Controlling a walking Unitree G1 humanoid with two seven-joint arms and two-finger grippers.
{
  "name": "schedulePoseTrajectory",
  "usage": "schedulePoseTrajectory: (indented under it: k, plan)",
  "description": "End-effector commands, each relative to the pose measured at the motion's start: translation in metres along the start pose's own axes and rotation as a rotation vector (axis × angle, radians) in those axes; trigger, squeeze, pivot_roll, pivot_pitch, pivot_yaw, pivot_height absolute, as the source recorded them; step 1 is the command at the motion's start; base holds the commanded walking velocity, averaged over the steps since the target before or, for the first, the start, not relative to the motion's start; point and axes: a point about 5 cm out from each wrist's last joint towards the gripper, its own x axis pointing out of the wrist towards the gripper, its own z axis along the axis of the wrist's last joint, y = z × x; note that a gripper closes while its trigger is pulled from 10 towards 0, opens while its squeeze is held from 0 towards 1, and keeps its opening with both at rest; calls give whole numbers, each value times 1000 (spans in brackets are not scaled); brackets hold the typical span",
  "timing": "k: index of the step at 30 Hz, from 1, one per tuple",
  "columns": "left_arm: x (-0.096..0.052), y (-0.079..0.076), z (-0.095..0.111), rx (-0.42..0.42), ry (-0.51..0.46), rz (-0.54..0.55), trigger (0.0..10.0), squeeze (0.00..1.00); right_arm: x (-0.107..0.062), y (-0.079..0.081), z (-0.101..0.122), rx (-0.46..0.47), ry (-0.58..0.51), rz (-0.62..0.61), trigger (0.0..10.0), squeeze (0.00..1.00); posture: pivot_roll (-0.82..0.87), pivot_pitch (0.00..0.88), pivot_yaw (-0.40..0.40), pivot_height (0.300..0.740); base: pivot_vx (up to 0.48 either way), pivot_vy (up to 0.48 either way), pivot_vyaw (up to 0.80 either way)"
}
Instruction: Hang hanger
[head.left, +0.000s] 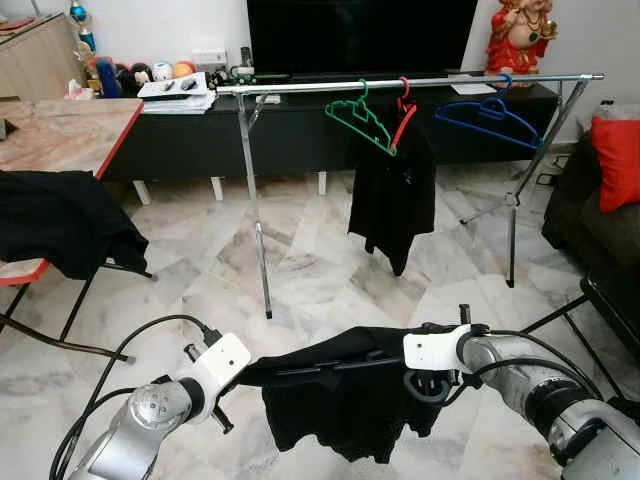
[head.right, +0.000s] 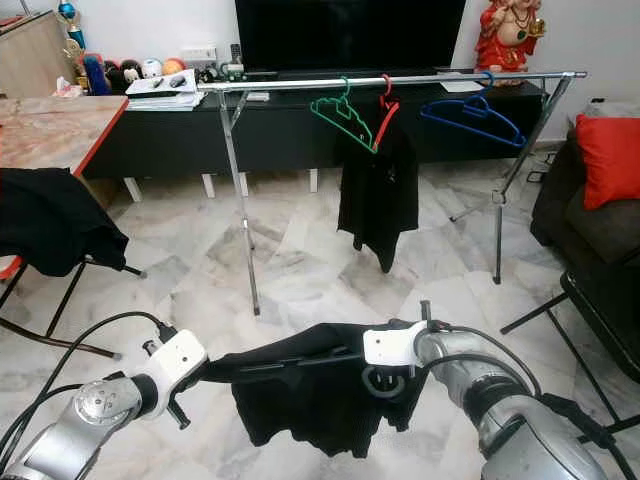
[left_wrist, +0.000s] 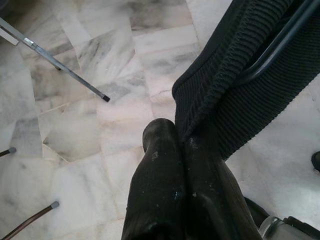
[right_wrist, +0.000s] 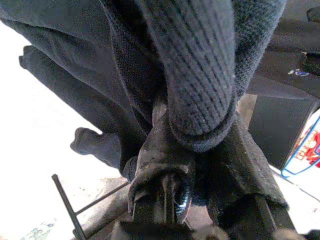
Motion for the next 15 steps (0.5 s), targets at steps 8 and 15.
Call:
schedulePoseTrajectory:
  k: [8,15]
  plan:
    - [-30,37,-59,-38,295,190,0,0,-33,8,-112,74,453,29,0,0,78,102,-125,740,0,0,0]
    - [-30,37,-59,-38,295,190,0,0,-33,8,-112,74,453,29,0,0,78,102,-125,740,0,0,0]
